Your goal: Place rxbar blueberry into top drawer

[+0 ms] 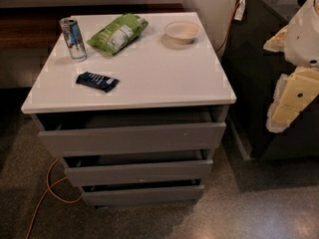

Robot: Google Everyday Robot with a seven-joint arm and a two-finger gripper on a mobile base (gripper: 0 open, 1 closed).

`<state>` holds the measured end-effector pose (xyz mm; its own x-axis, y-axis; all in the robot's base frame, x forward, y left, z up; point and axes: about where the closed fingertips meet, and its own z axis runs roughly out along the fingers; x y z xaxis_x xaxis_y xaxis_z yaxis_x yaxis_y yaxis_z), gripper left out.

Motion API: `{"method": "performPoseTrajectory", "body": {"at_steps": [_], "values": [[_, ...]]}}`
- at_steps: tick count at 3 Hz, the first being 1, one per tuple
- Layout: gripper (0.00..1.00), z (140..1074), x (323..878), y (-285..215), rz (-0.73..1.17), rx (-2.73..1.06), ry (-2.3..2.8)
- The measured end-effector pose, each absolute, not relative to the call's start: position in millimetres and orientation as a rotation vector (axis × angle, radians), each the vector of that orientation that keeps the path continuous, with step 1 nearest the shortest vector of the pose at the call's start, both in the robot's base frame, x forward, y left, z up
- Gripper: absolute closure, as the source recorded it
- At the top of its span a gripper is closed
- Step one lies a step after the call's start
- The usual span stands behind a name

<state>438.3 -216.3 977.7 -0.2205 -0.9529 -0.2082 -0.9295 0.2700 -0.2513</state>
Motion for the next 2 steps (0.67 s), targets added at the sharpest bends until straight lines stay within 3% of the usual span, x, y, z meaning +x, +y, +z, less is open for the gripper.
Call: {"method": "performPoseTrajectory", "body": {"at_steps": [2], "values": [[0.00,965.3,443.6,-214.8,-0.048,-1.681,2.246]]}}
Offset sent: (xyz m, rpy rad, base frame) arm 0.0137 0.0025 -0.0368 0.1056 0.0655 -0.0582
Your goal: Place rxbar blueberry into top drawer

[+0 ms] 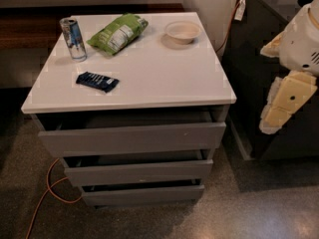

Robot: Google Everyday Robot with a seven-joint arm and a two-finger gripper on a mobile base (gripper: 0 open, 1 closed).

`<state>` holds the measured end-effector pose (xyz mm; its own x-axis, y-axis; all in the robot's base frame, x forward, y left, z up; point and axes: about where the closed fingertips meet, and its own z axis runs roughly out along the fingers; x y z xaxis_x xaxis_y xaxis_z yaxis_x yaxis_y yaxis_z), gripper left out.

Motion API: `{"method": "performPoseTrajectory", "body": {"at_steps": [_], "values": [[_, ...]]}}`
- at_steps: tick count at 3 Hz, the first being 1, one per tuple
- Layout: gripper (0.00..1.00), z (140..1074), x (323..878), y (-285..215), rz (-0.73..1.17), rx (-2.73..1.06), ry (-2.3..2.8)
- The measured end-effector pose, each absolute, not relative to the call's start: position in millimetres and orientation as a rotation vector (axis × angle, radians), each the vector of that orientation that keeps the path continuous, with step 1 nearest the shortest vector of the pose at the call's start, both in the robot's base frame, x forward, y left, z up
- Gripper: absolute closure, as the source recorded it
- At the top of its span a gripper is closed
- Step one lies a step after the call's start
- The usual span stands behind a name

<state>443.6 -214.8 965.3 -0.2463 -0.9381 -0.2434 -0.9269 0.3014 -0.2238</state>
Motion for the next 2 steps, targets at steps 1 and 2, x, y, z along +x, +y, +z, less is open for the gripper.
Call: {"method": "performPoseTrajectory", "body": {"at_steps": [1,2], "values": [[0.00,943.6,450.2,-213.6,0.028,-1.613,2.271],[0.00,910.1,455.4,-206.1,0.089,-1.574,2.245]]}}
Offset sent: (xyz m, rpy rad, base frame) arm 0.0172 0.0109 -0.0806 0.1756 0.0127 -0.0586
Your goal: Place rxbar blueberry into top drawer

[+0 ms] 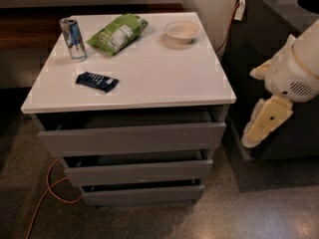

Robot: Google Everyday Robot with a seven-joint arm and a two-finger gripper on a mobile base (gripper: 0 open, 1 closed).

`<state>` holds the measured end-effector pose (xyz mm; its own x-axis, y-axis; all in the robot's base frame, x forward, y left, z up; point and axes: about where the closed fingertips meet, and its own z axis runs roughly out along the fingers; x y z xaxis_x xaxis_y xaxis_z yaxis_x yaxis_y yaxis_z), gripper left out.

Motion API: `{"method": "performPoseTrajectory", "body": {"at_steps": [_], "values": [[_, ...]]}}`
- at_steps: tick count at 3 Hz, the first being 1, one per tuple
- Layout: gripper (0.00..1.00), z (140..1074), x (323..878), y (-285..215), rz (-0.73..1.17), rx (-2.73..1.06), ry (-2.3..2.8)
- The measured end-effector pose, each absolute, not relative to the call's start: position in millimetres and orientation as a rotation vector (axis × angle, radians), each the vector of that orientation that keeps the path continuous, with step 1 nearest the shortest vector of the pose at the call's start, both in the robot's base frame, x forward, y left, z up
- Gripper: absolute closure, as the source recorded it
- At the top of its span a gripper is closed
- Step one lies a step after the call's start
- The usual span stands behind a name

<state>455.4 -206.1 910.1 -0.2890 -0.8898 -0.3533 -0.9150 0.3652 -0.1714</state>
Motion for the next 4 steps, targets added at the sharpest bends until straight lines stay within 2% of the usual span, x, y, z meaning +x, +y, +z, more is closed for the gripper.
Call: {"method": "performPoseTrajectory", "body": {"at_steps": [4], "values": [[0.00,820.7,474.9,-169.8,0.191,-1.736,2.013]]}}
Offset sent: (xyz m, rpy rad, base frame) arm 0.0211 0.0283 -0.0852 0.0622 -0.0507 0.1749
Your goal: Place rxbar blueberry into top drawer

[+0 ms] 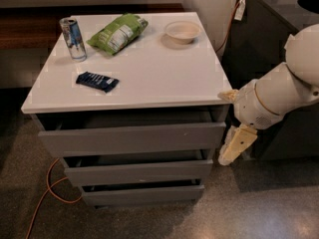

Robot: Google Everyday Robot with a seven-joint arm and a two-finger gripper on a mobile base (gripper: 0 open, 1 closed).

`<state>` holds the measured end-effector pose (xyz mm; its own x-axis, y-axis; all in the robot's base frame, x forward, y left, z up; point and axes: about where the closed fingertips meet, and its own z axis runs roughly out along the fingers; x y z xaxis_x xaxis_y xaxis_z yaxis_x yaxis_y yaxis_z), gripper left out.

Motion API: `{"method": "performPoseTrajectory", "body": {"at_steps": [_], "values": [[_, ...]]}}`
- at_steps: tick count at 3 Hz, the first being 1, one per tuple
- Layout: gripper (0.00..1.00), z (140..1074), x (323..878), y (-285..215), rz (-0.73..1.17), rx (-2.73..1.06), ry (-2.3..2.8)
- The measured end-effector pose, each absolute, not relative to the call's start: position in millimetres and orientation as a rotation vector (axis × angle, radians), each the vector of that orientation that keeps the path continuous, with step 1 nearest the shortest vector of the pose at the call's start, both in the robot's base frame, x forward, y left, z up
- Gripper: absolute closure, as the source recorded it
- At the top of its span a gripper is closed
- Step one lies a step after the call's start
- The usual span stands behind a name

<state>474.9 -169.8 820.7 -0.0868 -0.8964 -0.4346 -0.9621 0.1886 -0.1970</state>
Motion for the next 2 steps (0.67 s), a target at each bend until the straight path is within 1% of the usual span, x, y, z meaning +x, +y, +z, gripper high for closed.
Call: {"method": "performPoseTrajectory", "body": {"at_steps": [2], "values": [[0.00,815.5,473.3,-164.9,0.198,-1.766,2.013]]}}
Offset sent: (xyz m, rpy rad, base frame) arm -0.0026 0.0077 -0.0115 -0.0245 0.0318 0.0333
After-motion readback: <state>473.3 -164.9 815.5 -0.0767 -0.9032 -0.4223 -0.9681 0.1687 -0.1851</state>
